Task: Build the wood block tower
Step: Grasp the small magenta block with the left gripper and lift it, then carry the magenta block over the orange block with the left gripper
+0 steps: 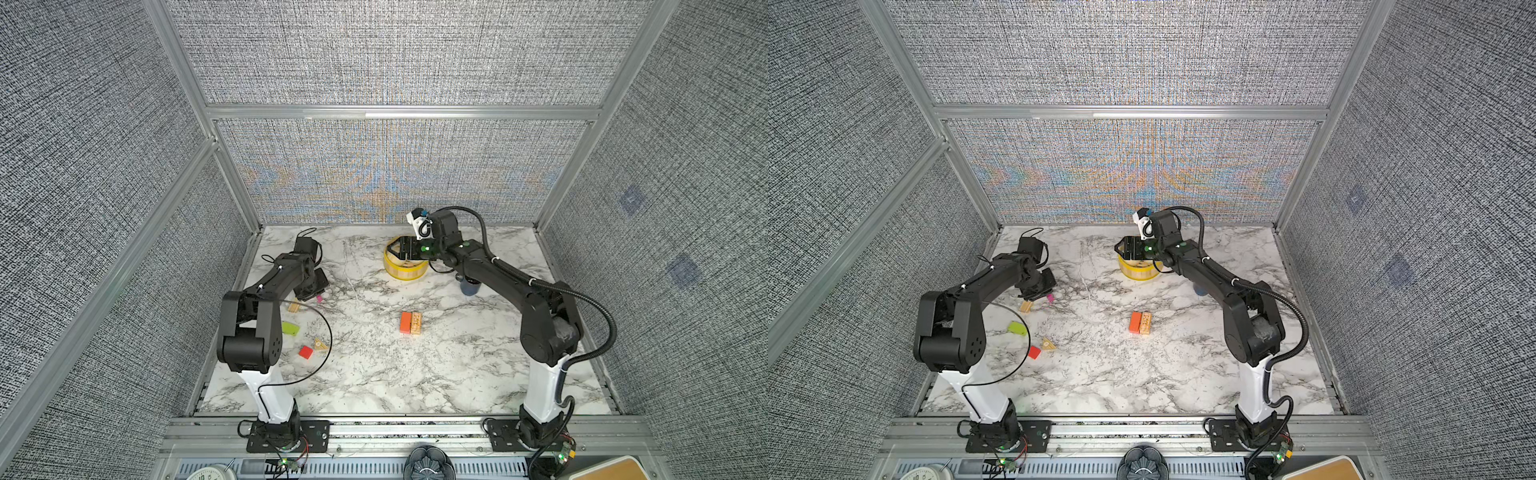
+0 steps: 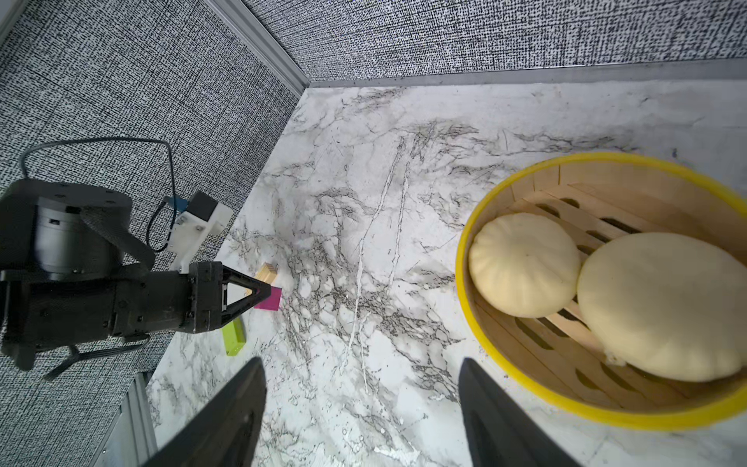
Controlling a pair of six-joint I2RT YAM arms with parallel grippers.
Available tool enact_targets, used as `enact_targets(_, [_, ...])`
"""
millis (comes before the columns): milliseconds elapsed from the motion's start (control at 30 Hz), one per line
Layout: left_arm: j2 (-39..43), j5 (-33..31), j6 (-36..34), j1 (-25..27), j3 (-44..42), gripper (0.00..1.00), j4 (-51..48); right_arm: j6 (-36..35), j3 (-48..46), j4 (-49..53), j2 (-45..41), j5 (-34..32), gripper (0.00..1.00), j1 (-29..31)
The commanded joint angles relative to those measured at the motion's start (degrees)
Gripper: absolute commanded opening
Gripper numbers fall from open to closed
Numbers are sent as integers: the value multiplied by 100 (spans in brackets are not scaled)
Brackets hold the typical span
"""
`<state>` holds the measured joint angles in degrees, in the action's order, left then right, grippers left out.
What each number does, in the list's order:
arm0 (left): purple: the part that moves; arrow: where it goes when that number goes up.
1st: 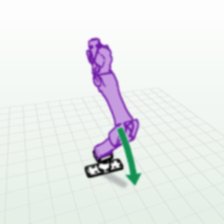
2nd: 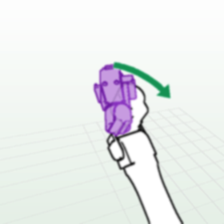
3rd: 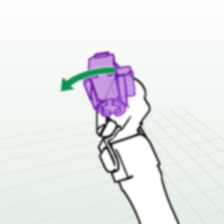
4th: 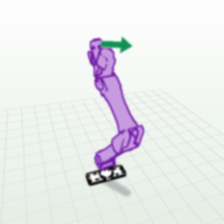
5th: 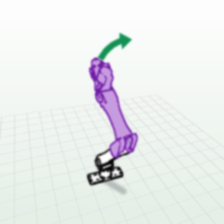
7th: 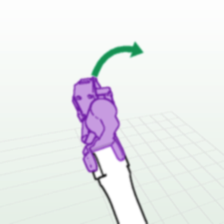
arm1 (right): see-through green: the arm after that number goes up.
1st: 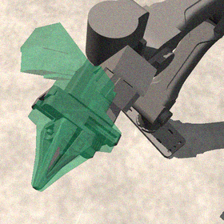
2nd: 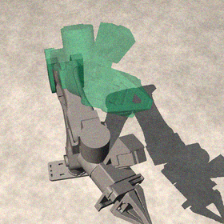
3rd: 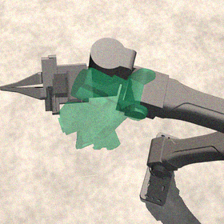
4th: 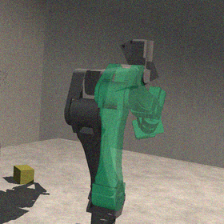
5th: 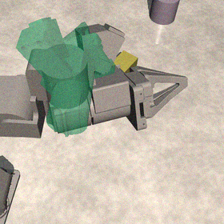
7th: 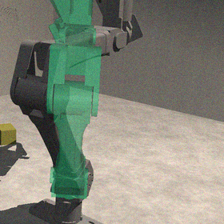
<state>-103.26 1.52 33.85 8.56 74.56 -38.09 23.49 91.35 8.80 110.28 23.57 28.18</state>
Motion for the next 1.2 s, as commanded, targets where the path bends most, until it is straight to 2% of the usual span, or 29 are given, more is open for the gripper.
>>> enact_targets(0, [168, 72, -212, 253, 205, 9, -219, 16, -240, 128, -309, -28, 77, -2])
enact_targets(333, [177, 385, -667, 1571, 1000, 9, -683, 130, -1635, 297, -1637, -37, 77, -117])
enact_targets(567, [-163, 394, -851, 2441, 1434, 9, -875, 95, -2608, 543, -2488, -284, 77, -259])
enact_targets(833, [-634, 392, -906, 3121, 1760, 9, -924, -77, -3112, 1158, -2942, -486, 78, -429])
enact_targets(1167, [-1021, 320, -768, 3584, 1972, 8, -990, -194, -3798, 1083, -3100, -598, 77, -683])
